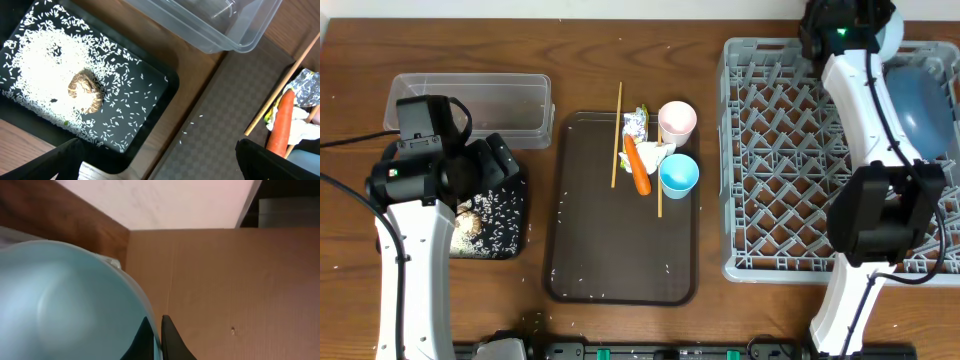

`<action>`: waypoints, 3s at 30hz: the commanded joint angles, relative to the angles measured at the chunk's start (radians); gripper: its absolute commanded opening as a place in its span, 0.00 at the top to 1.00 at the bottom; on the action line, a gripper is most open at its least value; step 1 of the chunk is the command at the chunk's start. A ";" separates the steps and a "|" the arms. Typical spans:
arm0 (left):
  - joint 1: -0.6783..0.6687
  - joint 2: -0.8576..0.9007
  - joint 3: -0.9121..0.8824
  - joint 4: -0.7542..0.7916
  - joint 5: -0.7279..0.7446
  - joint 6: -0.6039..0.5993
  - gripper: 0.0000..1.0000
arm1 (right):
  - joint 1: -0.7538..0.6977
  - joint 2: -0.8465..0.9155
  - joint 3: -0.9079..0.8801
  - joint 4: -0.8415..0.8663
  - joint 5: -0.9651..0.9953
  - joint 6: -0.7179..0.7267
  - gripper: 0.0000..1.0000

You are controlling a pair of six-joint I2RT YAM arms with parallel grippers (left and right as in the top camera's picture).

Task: Sort waste into correct bins and load items into the dishwasher rack
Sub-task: 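Lift the small bowl with the right gripper and carry it to the rack, then lower the small bowl into the rack's upper right area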

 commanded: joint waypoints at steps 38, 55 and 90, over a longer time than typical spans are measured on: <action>0.004 -0.009 0.013 -0.002 -0.013 0.008 0.02 | 0.003 0.006 0.003 -0.281 -0.015 -0.011 0.99; 0.004 -0.009 0.013 -0.002 -0.013 0.008 0.02 | -0.002 0.006 0.003 -0.226 -0.127 0.057 0.99; 0.004 -0.009 0.013 -0.002 -0.013 0.008 0.02 | -0.017 0.214 0.001 -0.024 0.169 -0.137 0.99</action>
